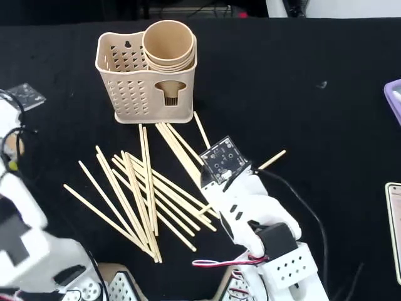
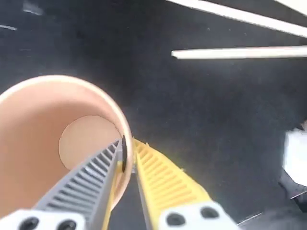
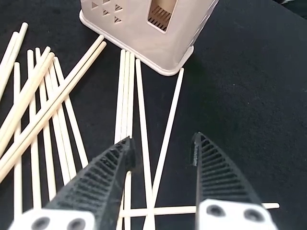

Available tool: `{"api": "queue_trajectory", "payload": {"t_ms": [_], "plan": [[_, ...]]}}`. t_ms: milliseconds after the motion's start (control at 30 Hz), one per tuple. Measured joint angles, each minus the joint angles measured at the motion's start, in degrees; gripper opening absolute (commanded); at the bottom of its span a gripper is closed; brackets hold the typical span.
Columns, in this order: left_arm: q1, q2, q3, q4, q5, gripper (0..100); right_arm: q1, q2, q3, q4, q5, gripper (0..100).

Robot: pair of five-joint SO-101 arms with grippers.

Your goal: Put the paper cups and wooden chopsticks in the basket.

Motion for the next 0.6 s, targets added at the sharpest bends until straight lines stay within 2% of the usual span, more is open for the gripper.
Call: {"api": "queue_trajectory", "payload": {"t_ms": [133,267,333,433,500,600], "plan": [[4.5,-11.3,0.0,-0.9,10.3,3,0.0,0.0,0.0,0.0,0.0,20.1],[13.4,-21.4,0.0,-8.1,26.9,3,0.0,0.0,0.0,0.0,-2.5,19.5],[19.0,-25.5,0.0,-12.7,37.0,3,0.0,0.0,0.0,0.0,-4.6,13.9],[27.6,-29.3,0.0,-18.7,50.5,3,2.2,0.0,0.6,-0.5,-6.2,0.5],[33.1,-30.1,0.0,-22.4,57.6,3,4.8,0.0,2.1,-3.0,-6.4,3.1],[39.4,-30.2,0.0,-28.7,67.1,3,9.5,0.0,5.2,-8.1,-8.7,1.2]]}}
